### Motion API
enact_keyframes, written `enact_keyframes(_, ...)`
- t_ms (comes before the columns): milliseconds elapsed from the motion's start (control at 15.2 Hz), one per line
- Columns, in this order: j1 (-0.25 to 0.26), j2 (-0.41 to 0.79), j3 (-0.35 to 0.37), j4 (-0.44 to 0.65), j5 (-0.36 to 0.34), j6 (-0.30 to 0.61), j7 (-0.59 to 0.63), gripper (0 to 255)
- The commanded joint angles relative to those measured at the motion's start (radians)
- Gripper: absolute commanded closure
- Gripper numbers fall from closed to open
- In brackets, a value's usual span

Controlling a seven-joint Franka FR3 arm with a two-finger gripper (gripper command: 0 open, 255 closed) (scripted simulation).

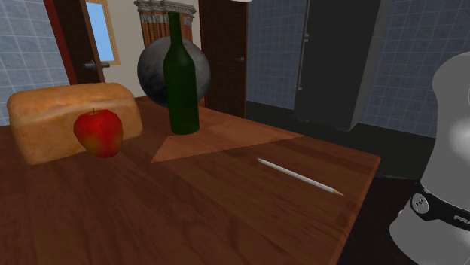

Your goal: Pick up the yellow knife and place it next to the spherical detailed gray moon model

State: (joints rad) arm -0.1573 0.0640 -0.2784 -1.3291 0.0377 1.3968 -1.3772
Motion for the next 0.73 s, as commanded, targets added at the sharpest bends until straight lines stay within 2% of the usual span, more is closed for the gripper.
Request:
enact_keyframes(0, -0.023, -0.015, -0.020, -0.018, -0.003, 0.002, -0.046, 255)
enact_keyframes(132, -0.051, -0.010, -0.044, -0.012, 0.000, -0.001, -0.097, 255)
enact_keyframes(660, -0.042, -0.064, -0.037, -0.189, -0.017, 0.126, -0.087, 255)
